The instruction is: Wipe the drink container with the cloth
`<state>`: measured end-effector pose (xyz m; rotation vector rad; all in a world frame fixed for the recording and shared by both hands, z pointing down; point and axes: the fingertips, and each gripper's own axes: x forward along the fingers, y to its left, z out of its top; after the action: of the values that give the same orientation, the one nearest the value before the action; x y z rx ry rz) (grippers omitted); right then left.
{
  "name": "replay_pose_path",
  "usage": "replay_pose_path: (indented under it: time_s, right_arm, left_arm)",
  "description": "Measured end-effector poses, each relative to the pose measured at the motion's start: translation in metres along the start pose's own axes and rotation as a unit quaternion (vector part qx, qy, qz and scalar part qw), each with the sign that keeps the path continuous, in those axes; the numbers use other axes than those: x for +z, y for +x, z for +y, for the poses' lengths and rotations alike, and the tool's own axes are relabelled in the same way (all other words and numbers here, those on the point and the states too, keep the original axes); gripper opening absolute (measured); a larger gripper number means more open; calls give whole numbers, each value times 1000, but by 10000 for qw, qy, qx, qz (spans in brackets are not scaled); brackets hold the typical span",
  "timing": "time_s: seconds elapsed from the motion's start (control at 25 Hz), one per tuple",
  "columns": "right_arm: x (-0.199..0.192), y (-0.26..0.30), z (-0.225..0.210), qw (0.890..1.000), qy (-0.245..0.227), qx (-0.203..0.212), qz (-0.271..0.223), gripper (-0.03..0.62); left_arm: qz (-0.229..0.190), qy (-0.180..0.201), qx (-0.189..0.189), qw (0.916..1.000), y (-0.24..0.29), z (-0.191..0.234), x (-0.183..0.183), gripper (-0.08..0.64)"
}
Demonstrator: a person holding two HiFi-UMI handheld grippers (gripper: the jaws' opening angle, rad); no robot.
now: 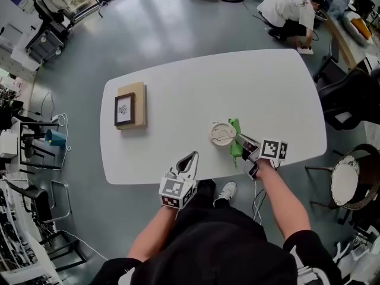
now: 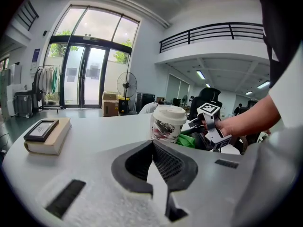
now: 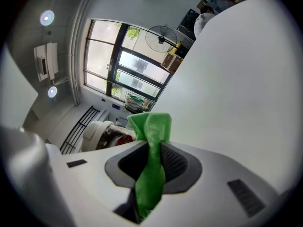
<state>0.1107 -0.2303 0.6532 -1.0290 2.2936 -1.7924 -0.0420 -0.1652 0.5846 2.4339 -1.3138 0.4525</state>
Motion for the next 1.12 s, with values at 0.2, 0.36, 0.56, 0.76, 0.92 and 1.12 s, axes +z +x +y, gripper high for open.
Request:
replay_pose_path:
  time_s: [0.2,0.36,0.56,0.76,0.92,1.12]
  right_arm:
    - [-12,8,-28,9973,-118,-685,240,84]
    - [-17,11,-40,9918,-236,-1202,374,86]
    - [-22,18,-48,9831,-490,-1682,525,87]
    - [-20,13,-52,9821,-532,-1738,491,89]
    - [-11,-1,-42,9787,-783,-1886,233,89]
    - [5,-21,1,9765,-1410,-1616,-201,89]
  left_arm:
    - [-31,-124,-146,9998,4,-8,-2,14]
    - [-24,-105,-101,9999,6,-4,0,14]
    - [9,-177,-66,9998,8,4,-12,14]
    - [-38,-152,-35,9999,10,2,-8,14]
    - [-128,-136,73,9998,4,8,6,14]
    - [-228,-231,59,9995,2,8,9,14]
